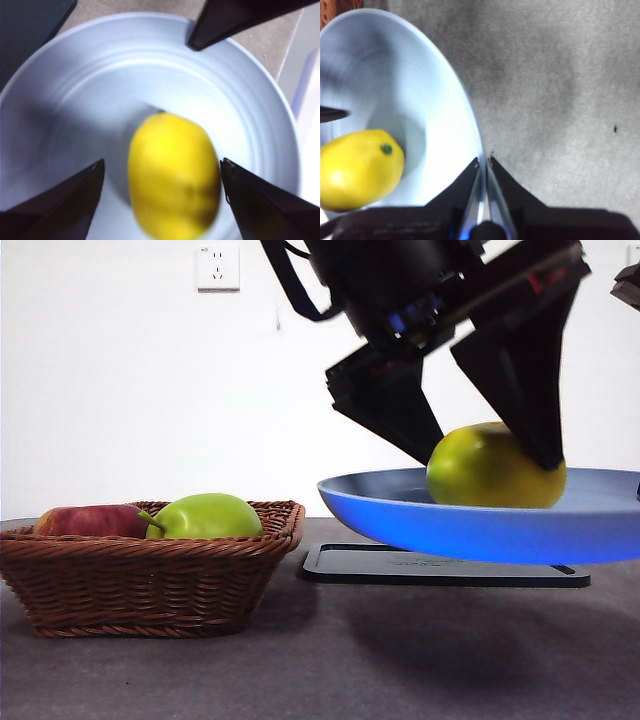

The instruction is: Take the lemon from the basket,put the lemon in the plate,hand out the plate

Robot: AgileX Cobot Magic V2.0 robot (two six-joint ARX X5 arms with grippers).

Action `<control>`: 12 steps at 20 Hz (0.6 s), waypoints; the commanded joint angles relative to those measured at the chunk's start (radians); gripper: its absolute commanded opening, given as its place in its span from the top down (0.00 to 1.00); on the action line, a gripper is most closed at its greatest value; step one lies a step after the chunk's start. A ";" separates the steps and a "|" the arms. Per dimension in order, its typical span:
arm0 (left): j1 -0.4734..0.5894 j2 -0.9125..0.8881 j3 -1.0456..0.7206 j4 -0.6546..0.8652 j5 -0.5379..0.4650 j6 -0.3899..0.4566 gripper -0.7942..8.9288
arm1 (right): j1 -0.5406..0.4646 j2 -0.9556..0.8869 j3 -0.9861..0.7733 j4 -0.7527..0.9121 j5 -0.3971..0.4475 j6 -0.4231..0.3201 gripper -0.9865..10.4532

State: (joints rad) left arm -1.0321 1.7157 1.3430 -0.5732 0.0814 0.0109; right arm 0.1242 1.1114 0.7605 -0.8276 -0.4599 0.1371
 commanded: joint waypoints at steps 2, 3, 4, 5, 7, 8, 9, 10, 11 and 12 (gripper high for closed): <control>0.018 -0.102 0.020 -0.040 0.000 -0.011 0.50 | 0.001 0.031 0.014 0.008 -0.006 0.029 0.91; 0.029 -0.142 0.020 -0.060 0.000 -0.011 0.50 | 0.000 0.045 0.014 0.013 -0.006 0.031 0.91; 0.042 -0.181 0.020 -0.079 0.000 -0.011 0.50 | 0.000 0.059 0.014 0.022 -0.006 0.031 0.91; 0.058 -0.227 0.020 -0.105 -0.001 -0.010 0.50 | 0.000 0.075 0.015 0.047 -0.006 0.034 0.91; 0.093 -0.314 0.020 -0.154 -0.003 -0.010 0.50 | -0.004 0.107 0.015 0.122 -0.008 0.061 0.91; 0.111 -0.357 0.020 -0.175 -0.003 -0.010 0.50 | -0.013 0.127 0.019 0.156 -0.010 0.076 0.91; 0.130 -0.397 0.020 -0.193 -0.003 -0.010 0.50 | -0.019 0.154 0.032 0.171 -0.009 0.079 0.91; 0.148 -0.436 0.020 -0.209 -0.004 -0.010 0.50 | -0.025 0.183 0.049 0.184 -0.009 0.080 0.91; 0.167 -0.474 0.020 -0.224 -0.003 -0.010 0.50 | -0.029 0.224 0.074 0.200 -0.006 0.083 0.91; 0.183 -0.507 0.020 -0.237 -0.003 -0.010 0.50 | -0.034 0.262 0.101 0.210 -0.006 0.083 0.91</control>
State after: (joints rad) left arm -0.8433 1.2003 1.3430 -0.8116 0.0807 0.0067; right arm 0.0898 1.3624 0.8387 -0.6342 -0.4557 0.2050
